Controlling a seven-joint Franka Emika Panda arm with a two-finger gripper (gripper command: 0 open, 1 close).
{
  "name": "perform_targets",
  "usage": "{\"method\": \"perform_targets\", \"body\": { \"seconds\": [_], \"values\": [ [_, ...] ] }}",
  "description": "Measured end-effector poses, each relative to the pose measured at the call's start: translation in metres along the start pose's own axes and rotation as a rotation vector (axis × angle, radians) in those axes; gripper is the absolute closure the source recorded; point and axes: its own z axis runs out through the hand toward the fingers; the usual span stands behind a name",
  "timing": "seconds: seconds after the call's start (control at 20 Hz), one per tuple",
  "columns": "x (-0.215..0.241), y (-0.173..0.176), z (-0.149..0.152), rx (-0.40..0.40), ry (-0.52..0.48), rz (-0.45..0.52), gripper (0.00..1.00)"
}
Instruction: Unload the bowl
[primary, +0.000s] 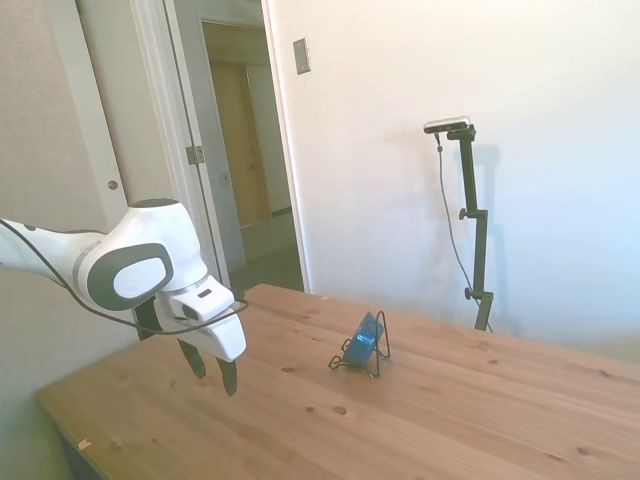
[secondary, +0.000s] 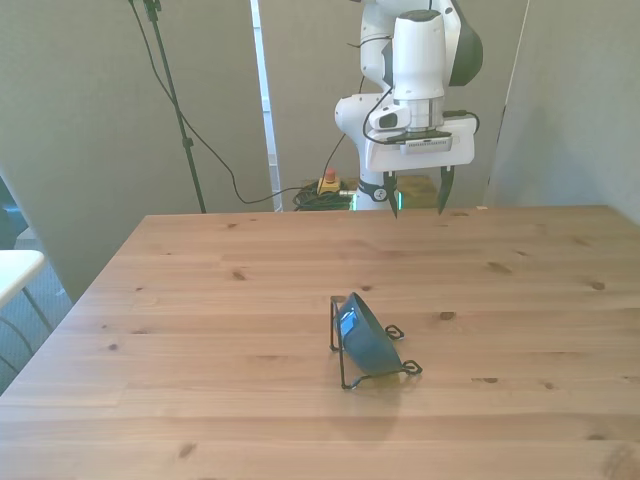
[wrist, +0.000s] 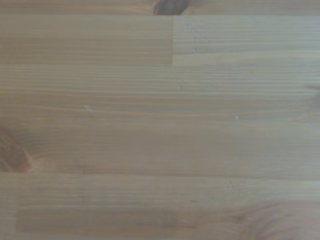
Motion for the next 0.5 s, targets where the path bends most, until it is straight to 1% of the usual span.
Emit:
{"method": "perform_targets", "body": {
  "seconds": [0.15, 0.25, 0.4, 0.5],
  "values": [
    [0.004, -0.002, -0.003, -0.002, 0.018, -0.003, 0.00],
    [0.014, -0.010, -0.013, 0.018, 0.044, 0.029, 0.00],
    [0.036, -0.031, -0.023, 0.041, 0.107, 0.108, 0.00],
    [0.055, -0.046, -0.025, 0.037, 0.159, 0.175, 0.00]
  ]
}}
